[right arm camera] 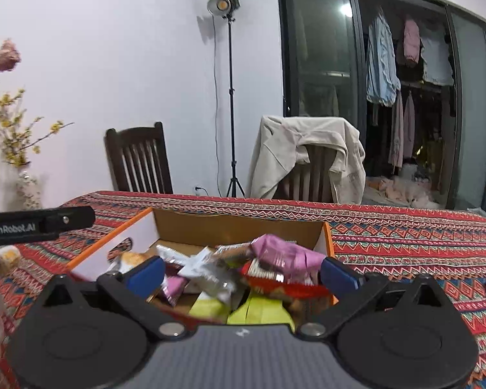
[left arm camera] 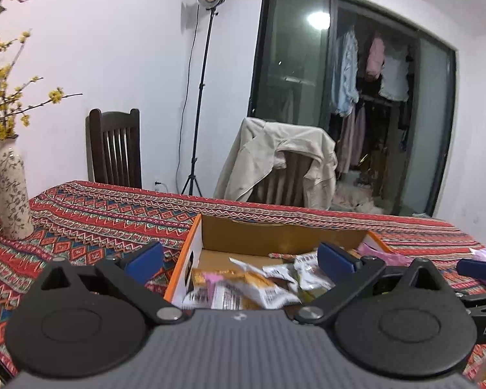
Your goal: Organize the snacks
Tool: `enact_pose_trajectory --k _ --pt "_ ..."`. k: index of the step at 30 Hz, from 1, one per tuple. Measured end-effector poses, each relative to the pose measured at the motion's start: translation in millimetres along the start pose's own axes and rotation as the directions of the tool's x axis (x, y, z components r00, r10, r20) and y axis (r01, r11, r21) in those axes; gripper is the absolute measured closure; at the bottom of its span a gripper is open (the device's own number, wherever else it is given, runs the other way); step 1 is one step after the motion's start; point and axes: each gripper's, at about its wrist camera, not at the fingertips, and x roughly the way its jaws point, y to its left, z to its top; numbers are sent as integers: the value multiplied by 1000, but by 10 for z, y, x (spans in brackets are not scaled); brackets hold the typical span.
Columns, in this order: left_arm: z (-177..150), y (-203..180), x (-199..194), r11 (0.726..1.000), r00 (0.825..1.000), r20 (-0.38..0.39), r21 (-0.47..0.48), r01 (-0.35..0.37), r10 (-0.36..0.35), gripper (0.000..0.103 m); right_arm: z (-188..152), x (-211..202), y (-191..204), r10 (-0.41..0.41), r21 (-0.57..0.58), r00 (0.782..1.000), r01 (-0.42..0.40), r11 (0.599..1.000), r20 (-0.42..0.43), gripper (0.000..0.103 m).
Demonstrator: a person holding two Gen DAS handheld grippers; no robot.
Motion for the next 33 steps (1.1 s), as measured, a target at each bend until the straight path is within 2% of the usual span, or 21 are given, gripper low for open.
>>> enact_pose_trajectory --k 5,8,18,33 --pt "-287 3 -374 999 1000 6 31 18 -19 0 -289 -362 39 9 9 1000 -9 1000 5 0" --pt "-455 21 -526 999 999 -22 41 32 -32 0 -481 -504 70 12 22 1000 -11 1000 -12 0" --pt "-913 103 -742 998 993 -107 36 53 -49 0 -938 -612 140 21 56 995 -16 998 -98 0" --pt "-1042 127 -707 998 988 -144 36 59 -53 0 -978 -606 126 14 77 993 -5 997 -117 0"
